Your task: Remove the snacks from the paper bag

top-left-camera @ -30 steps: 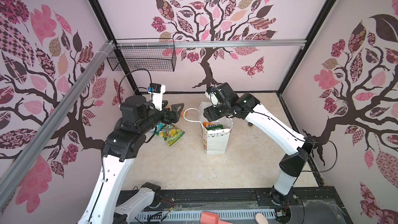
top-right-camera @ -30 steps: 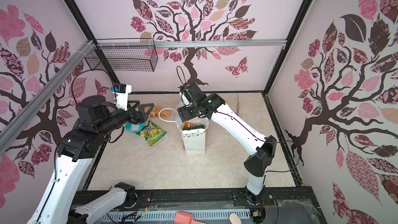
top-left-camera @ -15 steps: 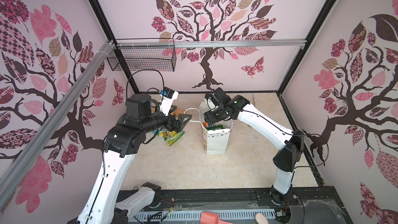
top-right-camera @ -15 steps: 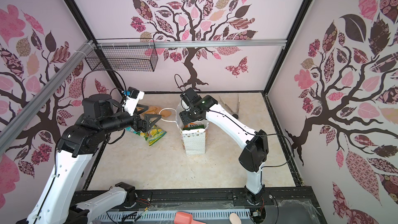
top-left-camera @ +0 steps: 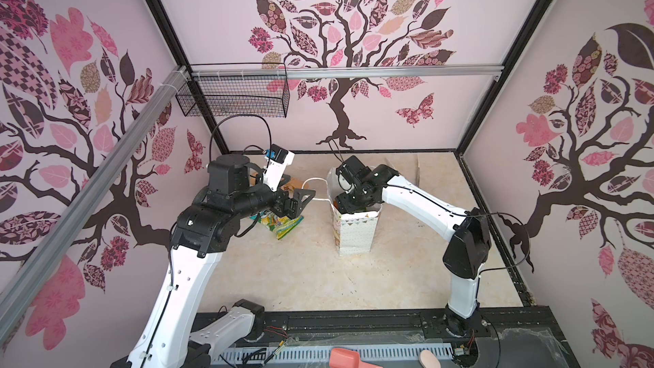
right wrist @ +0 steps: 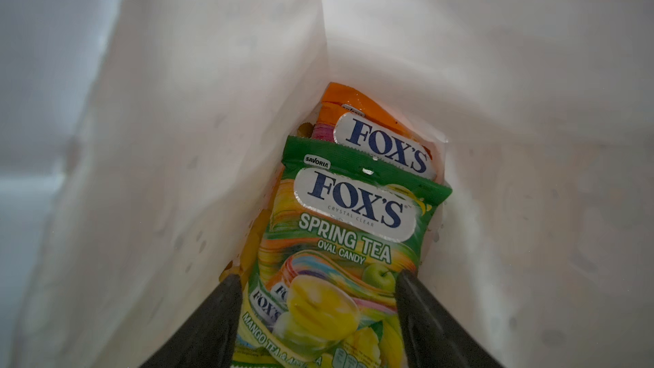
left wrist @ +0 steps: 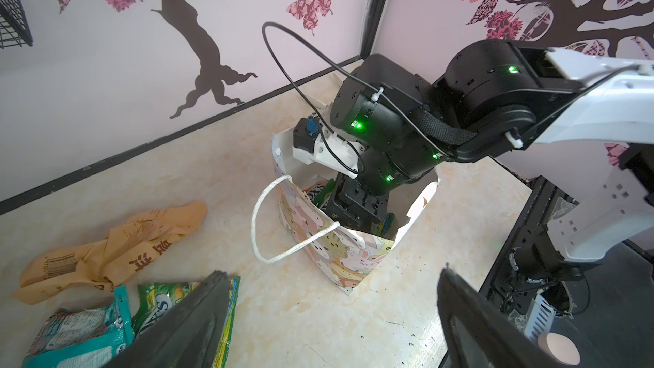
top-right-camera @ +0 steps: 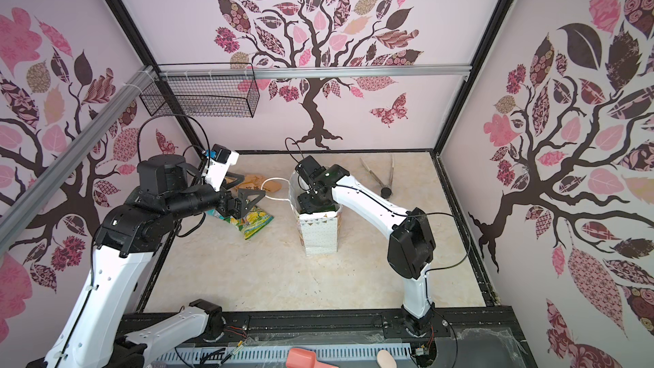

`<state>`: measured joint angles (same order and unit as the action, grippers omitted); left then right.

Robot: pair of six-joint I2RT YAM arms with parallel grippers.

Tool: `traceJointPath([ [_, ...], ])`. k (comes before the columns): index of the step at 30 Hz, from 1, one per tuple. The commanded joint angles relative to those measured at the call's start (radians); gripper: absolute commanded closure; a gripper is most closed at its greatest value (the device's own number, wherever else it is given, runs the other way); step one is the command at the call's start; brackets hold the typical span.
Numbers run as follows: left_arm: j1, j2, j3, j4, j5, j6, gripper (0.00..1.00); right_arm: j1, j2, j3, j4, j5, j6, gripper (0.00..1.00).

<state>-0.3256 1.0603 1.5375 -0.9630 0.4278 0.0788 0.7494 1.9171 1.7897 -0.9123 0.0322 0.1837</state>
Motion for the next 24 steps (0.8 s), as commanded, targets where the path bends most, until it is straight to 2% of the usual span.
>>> traceJointPath([
  [1, -0.003, -0.005, 0.029, 0.001, 0.017, 0.006, 0.07, 0.002, 0.059, -0.019, 0.007, 0.015, 0.005, 0.26],
  [6, -0.003, -0.002, 0.031, 0.002, 0.021, 0.005, 0.06, 0.000, 0.106, -0.036, 0.014, 0.017, 0.008, 0.19],
  [11, -0.004, -0.001, 0.029, 0.001, 0.019, 0.004, 0.07, 0.000, 0.159, -0.047, 0.013, 0.005, 0.015, 0.19],
  [20, -0.004, 0.000, 0.024, 0.011, 0.018, -0.010, 0.06, 0.000, 0.184, -0.131, 0.074, -0.009, 0.026, 0.26],
  [24, -0.004, 0.001, 0.023, 0.007, 0.017, -0.011, 0.06, 0.000, 0.194, -0.148, 0.084, -0.008, 0.029, 0.34],
])
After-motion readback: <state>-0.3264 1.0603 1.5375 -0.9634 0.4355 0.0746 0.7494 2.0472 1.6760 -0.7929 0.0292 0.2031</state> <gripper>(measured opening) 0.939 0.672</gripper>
